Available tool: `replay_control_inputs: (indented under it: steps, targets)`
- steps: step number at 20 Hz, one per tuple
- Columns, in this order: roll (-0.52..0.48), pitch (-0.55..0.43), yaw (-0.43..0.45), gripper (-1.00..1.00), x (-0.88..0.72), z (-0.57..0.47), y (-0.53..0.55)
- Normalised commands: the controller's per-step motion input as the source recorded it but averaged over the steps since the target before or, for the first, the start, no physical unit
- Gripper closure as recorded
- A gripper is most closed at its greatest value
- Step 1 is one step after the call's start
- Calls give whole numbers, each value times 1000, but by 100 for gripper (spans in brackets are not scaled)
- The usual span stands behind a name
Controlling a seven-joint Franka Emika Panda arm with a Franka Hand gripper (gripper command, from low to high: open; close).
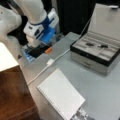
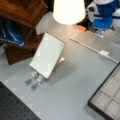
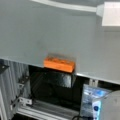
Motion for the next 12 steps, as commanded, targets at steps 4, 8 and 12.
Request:
replay_control_inputs:
  steps: [4, 8, 12]
  targets:
    - [-231, -218, -104, -100, -315, -201, -54]
    - [-229, -166, -132, -100, -184, -152, -58]
    - [-260, -159, -143, -100, -76, -202, -9]
